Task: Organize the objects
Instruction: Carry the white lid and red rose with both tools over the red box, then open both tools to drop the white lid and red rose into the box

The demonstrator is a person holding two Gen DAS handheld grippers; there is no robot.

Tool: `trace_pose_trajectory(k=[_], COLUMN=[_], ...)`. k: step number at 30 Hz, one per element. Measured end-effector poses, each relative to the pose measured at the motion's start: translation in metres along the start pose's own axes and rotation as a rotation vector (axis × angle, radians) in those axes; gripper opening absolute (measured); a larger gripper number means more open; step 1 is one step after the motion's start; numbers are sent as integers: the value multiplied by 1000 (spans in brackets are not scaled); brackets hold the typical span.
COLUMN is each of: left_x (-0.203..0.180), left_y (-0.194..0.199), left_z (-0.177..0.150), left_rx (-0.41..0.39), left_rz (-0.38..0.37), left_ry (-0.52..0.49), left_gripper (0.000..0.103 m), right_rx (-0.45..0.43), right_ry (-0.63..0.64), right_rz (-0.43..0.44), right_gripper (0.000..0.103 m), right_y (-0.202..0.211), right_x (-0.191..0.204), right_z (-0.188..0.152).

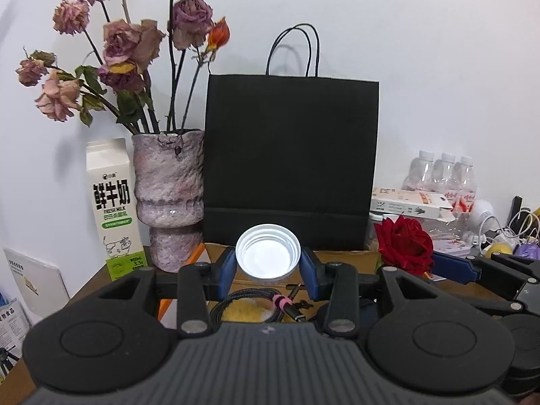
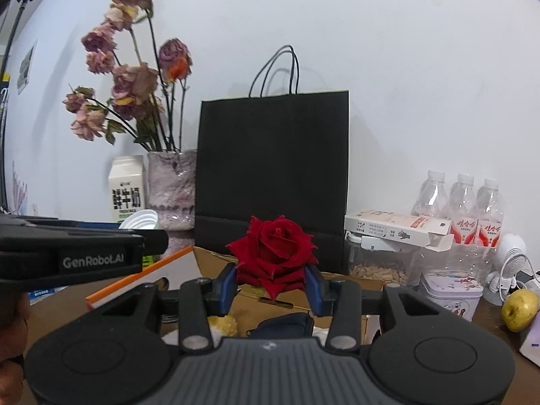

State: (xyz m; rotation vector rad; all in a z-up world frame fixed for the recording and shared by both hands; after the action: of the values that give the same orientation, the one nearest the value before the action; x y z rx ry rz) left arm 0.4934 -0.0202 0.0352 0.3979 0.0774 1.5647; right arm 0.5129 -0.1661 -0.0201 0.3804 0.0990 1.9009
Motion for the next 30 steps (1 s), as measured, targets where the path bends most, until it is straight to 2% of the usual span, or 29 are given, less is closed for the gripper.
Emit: trace_pose_trajectory(k=[7,15,25,26,28,29,30], left_x=[3,7,6,6,6,6,7], left_y=[-29,-64,-82,-83,-83,-83,-82], left_z=[-1,-11,-20,-20,-21,-20,-19], left_rx=[9,79,113,115,118,112,110], left_rz=[17,42,20,17,11,12,19], left_ry=[-7,-23,-28,-28,-27,-24,-24], left_gripper=[41,41,42,44,59,79,98], right_rx=[31,73,122,125,126,128,126], right_ry=[-7,-31,-38,-37,-39,-44,-46], right_rz=[-29,-80,-99,-98,-100,-104,-110], right_gripper=[41,41,42,42,49,55,75], right_y=[-29,-53,-67,-67,-67,-67,-67], right_x=[-9,-27,-38,-37,-38,-39,-40], right_z=[-3,-10,-19,-20,-21,-21,-21])
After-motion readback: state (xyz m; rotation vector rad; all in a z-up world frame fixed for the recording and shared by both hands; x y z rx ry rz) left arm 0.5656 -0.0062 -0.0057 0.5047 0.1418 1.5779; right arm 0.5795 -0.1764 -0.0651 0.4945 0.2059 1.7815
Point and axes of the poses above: each gripper's, at about its wrist camera, not at the fingertips, and y roughly against the way its jaws point, x to its left, z to its top, the point moved 6 cm from there along -y, roughly the way its jaws point, and after that the axes turned 13 degrees about -y, right-handed, at the moved point
